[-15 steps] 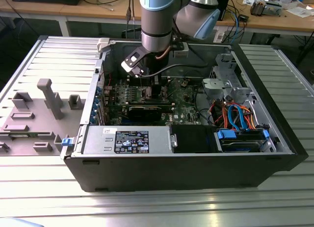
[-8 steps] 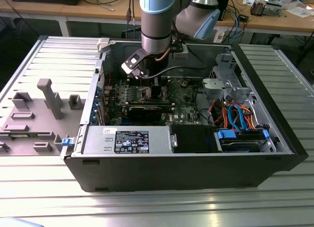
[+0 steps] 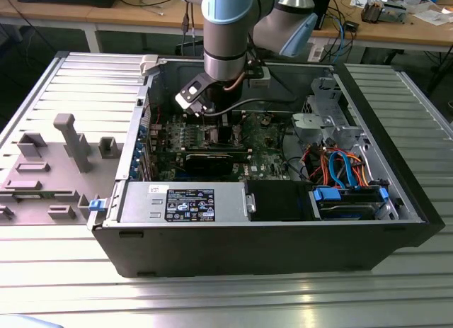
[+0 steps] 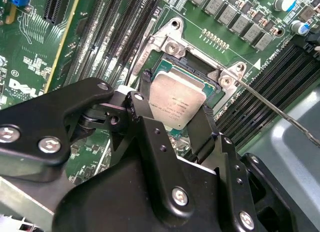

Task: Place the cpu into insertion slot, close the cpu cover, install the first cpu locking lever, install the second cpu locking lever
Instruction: 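Place the cpu into insertion slot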

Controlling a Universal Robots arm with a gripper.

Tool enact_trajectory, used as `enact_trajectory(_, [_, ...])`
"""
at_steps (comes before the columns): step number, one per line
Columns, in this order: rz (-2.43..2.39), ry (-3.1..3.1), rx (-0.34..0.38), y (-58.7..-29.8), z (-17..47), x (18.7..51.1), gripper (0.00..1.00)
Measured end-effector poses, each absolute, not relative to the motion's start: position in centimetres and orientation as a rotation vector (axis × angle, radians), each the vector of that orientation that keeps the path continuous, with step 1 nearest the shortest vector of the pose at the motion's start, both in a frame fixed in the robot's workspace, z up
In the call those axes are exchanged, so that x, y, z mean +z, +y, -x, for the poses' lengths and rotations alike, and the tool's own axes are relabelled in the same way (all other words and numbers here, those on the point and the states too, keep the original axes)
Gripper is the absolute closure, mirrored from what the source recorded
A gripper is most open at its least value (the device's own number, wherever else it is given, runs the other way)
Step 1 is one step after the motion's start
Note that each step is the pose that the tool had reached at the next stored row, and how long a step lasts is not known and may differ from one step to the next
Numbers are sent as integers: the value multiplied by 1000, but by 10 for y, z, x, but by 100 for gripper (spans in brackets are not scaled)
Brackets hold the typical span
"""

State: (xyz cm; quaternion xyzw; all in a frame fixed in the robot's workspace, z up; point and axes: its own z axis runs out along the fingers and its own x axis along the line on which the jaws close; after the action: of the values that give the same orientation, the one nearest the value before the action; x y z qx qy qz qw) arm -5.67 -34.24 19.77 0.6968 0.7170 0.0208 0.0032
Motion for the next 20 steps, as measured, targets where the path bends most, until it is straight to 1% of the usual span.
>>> enact_trajectory(6, [-2185, 2248, 67, -342, 57, 197, 45])
enact_trajectory(7, [-2185, 2248, 67, -342, 57, 197, 39])
enact_trajectory(8, [-2185, 2248, 67, -342, 57, 197, 39])
enact_trajectory(9, [-2184, 2248, 66, -342, 57, 197, 32])
enact_trajectory(17, [-2186, 2247, 66, -342, 57, 197, 32])
enact_trajectory(18, [-2186, 2247, 65, -342, 57, 198, 34])
enact_trajectory(20, [-2186, 2247, 66, -342, 57, 198, 34])
